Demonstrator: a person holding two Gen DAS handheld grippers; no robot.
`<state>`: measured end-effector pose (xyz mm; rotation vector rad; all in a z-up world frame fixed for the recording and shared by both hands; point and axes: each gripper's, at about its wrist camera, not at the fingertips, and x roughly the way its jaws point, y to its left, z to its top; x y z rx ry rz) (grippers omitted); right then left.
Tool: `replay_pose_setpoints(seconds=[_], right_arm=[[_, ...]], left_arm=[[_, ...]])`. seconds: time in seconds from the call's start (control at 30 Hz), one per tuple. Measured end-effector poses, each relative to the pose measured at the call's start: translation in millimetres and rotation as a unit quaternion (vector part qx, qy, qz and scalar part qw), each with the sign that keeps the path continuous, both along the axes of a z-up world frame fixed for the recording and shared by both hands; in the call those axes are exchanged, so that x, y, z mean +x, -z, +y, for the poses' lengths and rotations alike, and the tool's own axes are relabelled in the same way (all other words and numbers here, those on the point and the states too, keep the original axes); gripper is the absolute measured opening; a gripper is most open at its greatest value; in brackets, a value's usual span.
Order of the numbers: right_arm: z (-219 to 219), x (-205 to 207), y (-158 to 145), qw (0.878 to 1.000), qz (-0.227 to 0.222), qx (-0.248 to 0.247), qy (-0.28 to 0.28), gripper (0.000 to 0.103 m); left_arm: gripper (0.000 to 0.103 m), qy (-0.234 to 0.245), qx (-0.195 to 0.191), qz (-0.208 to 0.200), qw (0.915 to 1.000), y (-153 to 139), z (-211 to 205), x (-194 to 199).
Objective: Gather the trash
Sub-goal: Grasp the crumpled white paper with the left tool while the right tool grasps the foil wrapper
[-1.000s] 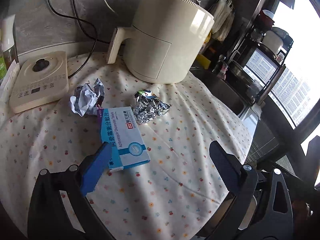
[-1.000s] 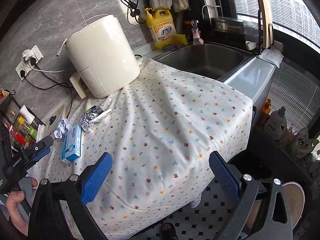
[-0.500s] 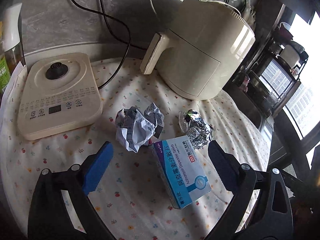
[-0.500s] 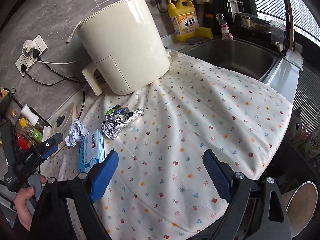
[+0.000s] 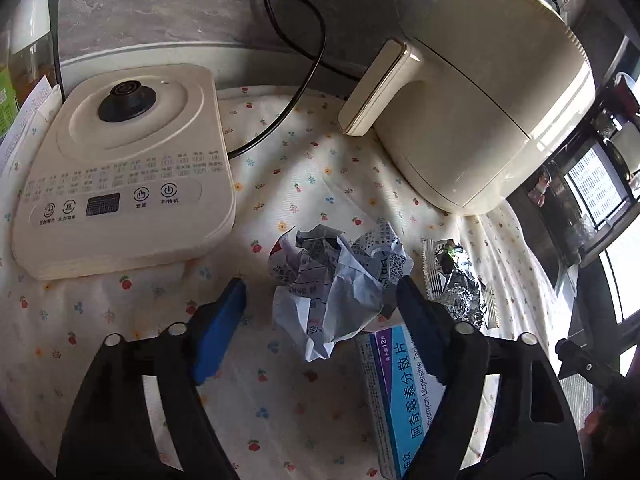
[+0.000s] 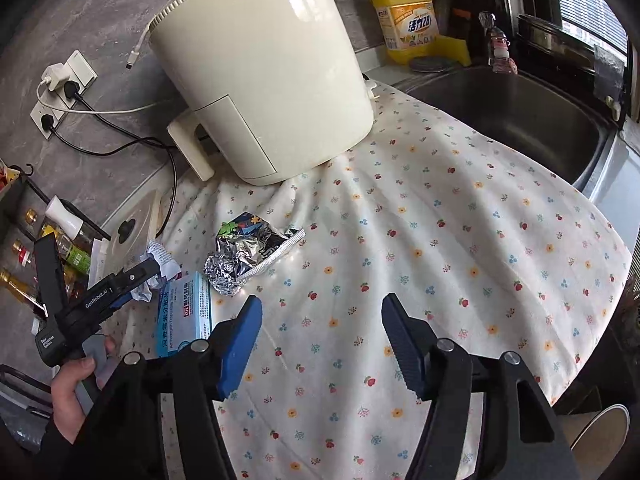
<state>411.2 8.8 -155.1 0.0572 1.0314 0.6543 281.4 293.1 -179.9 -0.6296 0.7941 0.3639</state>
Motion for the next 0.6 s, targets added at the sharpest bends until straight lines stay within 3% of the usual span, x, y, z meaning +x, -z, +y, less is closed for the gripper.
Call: replay_pose_setpoints(seconds=[0.03, 0.13, 0.33, 0.43, 0.6], right_arm=[[5, 7, 2, 1.000, 0.005, 0.000, -0.008, 0.060], [22, 26, 11, 0.999, 0.026, -0.002, -0.029, 0.055], [57, 45, 25, 0.996, 0.051, -0.004, -0.077, 0.052], [71, 52, 35, 0.994, 0.064, -0.005, -0.089, 0.052], [88, 60, 53, 0.992, 0.085, -0.012, -0.098, 0.052]], left_arm=[[0.051, -0.005, -0.012, -0.001, 0.9999, 1, 1, -1], [0.040, -0.019, -0.001, -0.008, 0.9998, -6, -2, -8], [0.041, -0.055, -0.007, -0.016, 0.9984, -17, -1, -32], [0.053, -0.068, 0.009, -0.007, 0.9977, -21, -4, -44], [0.052, -0.085, 0.011, 0.006, 0.9963, -18, -4, -65]])
